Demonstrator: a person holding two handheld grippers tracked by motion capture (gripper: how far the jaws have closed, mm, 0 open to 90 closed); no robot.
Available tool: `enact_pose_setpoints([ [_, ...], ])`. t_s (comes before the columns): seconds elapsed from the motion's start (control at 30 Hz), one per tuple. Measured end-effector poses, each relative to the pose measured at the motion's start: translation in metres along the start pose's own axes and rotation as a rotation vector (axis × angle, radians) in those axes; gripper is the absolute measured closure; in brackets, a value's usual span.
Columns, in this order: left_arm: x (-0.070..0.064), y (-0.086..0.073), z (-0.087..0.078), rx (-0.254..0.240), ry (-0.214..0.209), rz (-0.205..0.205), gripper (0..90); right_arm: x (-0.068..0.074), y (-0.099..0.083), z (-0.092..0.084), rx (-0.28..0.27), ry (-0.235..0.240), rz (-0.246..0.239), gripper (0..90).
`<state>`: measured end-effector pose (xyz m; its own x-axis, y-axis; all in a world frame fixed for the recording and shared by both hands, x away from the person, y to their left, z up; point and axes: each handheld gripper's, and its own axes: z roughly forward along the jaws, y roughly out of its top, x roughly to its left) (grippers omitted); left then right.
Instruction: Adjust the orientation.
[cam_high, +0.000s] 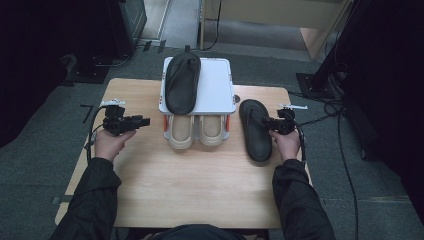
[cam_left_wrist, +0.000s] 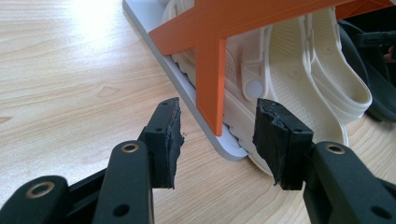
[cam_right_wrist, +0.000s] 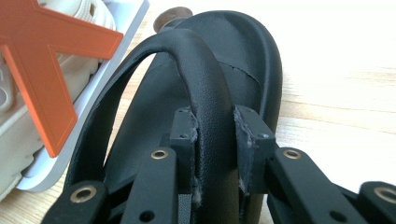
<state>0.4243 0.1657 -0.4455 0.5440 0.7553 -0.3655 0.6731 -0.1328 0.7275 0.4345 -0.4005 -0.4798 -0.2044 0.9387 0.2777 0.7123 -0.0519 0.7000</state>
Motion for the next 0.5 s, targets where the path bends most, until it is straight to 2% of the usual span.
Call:
enact_pose_setpoints([
  [0.23, 0.001, 0.000, -0.001, -0.002, 0.000, -0.005, 51.2, 0.002, 0.002, -0.006, -0.012, 0.005, 0.019, 71.3],
  [0.5, 0.002, 0.000, -0.001, -0.002, -0.002, -0.005, 51.3, 0.006, 0.005, -0.011, -0.007, 0.003, 0.015, 71.3],
])
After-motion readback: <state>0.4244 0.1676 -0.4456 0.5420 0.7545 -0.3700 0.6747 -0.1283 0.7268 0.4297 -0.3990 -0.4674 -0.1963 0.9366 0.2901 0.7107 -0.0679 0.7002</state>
